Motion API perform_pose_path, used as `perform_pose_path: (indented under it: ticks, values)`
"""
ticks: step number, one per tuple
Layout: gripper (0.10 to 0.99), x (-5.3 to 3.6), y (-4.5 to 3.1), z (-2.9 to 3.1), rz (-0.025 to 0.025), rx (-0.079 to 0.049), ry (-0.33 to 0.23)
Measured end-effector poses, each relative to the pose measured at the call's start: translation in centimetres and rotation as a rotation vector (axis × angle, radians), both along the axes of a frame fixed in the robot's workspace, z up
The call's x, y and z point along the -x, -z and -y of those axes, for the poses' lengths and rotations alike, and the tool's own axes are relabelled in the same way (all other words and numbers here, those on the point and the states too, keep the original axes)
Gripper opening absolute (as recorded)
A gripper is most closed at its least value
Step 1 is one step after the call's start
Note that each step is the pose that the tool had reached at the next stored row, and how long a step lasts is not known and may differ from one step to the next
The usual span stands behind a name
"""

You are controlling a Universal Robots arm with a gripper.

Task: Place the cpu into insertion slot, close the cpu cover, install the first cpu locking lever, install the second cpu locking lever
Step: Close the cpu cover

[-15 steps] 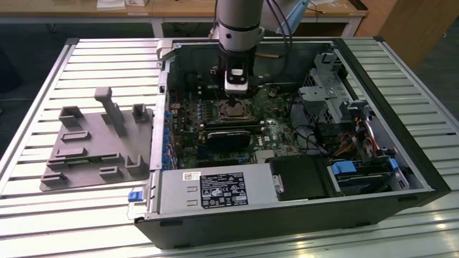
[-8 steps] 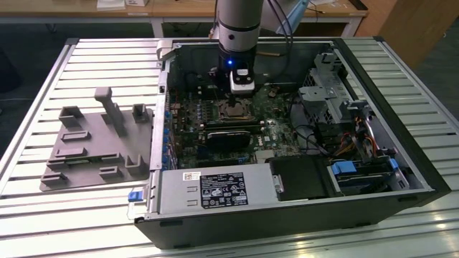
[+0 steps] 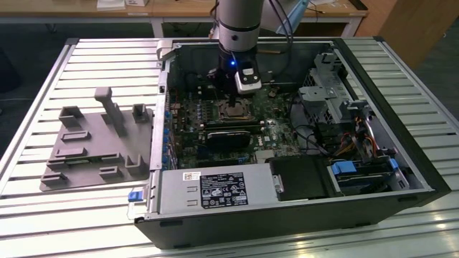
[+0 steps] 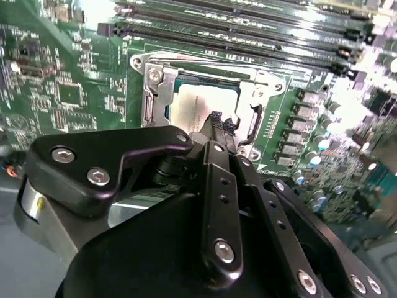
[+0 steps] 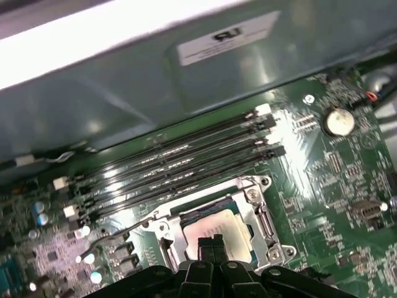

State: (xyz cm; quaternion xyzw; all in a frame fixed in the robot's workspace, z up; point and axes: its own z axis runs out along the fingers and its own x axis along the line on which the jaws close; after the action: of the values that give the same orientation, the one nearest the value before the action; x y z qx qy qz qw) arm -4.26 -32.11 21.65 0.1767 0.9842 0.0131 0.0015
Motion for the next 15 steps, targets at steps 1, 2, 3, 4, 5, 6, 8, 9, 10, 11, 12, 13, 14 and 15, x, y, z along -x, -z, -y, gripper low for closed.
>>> perform_pose_path:
  ticks: [1,2,3,4,5,6,8,9,10,11,12,13,14,15]
  values:
    - [0.106,0.00,0.00,0.00,0.0000,0.000,-0.018]
    - [0.106,0.00,0.01,0.00,0.0000,0.000,-0.035]
    - [0.106,0.00,0.01,0.00,0.0000,0.000,-0.052]
    - [0.106,0.00,0.01,0.00,0.0000,0.000,-0.069]
    - [0.106,0.00,0.01,0.00,0.0000,0.000,-0.087]
    - [0.106,0.00,0.01,0.00,0.0000,0.000,-0.104]
    - [0.106,0.00,0.01,0.00,0.0000,0.000,-0.134]
    - [0.106,0.00,0.01,0.00,0.0001,0.000,-0.137]
    - [0.106,0.00,0.01,0.00,0.0000,0.000,-0.140]
    - [0.106,0.01,0.01,0.00,0.0007,0.000,-0.141]
    - [0.106,0.05,0.02,0.00,0.0049,0.000,-0.141]
    - [0.106,0.11,0.02,0.00,0.0132,0.001,-0.141]
    - [0.106,0.21,0.03,0.00,0.0240,0.002,-0.141]
    - [0.106,0.32,0.04,0.00,0.0352,0.002,-0.141]
